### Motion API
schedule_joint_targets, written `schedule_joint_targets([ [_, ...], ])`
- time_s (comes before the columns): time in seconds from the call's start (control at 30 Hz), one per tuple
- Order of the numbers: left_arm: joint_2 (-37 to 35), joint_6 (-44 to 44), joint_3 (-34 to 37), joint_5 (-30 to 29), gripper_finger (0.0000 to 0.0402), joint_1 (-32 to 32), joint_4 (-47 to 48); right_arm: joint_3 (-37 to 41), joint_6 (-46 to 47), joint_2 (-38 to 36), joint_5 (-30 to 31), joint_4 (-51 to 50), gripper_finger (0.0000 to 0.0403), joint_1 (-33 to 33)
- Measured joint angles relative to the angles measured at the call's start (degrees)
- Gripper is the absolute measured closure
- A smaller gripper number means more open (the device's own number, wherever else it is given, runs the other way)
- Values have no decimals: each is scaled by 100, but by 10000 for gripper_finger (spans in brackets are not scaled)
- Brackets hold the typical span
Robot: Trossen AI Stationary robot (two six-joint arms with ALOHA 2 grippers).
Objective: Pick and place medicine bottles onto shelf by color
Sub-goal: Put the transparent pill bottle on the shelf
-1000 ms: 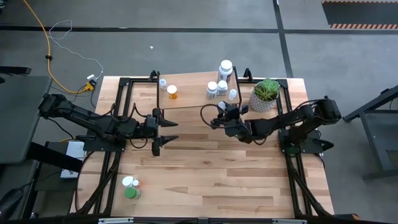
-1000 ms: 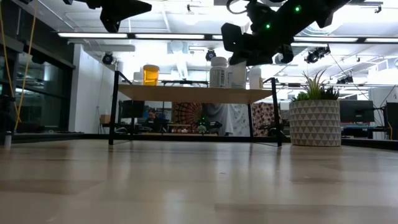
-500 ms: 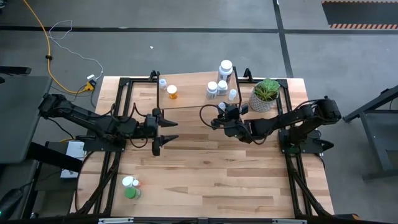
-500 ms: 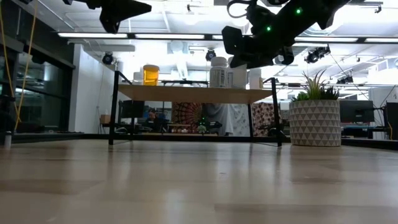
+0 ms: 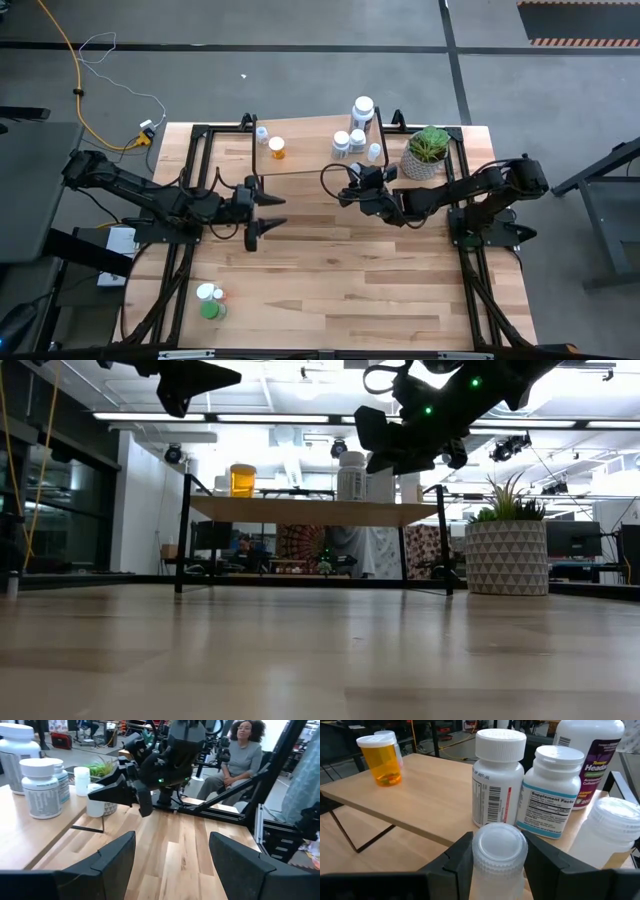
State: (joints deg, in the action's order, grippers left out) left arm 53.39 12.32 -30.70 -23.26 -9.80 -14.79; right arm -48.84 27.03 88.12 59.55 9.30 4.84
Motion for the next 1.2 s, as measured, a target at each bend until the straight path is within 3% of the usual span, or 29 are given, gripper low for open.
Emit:
schedule_joint_targets([
  [1.2, 0, 103, 0, -162, 158, -2, 0, 0, -48, 0, 311, 5, 271, -270],
])
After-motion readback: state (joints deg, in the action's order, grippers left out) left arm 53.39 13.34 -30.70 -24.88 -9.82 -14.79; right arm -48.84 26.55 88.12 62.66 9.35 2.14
